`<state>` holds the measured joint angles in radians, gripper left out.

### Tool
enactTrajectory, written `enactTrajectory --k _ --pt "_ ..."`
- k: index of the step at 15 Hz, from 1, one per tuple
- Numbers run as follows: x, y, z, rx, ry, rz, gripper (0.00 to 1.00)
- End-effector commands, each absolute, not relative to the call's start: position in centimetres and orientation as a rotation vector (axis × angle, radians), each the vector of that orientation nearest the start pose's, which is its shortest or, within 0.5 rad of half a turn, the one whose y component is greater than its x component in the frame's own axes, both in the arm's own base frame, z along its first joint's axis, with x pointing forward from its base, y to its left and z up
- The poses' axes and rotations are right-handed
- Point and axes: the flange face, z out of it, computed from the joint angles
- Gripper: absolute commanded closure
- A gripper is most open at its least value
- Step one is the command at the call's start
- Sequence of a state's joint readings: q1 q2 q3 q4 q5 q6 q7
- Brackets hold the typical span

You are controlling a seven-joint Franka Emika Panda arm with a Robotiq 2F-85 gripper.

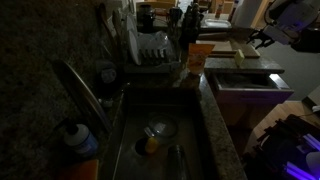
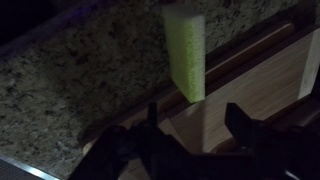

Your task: Pick up the Dish washing sponge from the kitchen drawer and put it on the kitchen unit base

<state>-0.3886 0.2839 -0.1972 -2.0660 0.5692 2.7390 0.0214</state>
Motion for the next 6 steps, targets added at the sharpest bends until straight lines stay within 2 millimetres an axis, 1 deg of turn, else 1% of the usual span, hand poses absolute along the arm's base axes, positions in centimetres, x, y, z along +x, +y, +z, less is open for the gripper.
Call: enactTrajectory --k 1,3,4,5,6 --pt "50.42 -36.19 33.86 -2.498 1.573 -0.683 0.02" --pt "50.27 -36.3 34.27 -2.486 1.632 -0.65 0.0" --pt "50.0 -36.35 34.3 -2.484 1.7 -0.585 0.0" --pt "49.68 -36.16 34.45 -2.498 1.724 -0.455 0.0" --pt "50.03 -36.19 33.92 -2.499 1.665 -0.58 0.0"
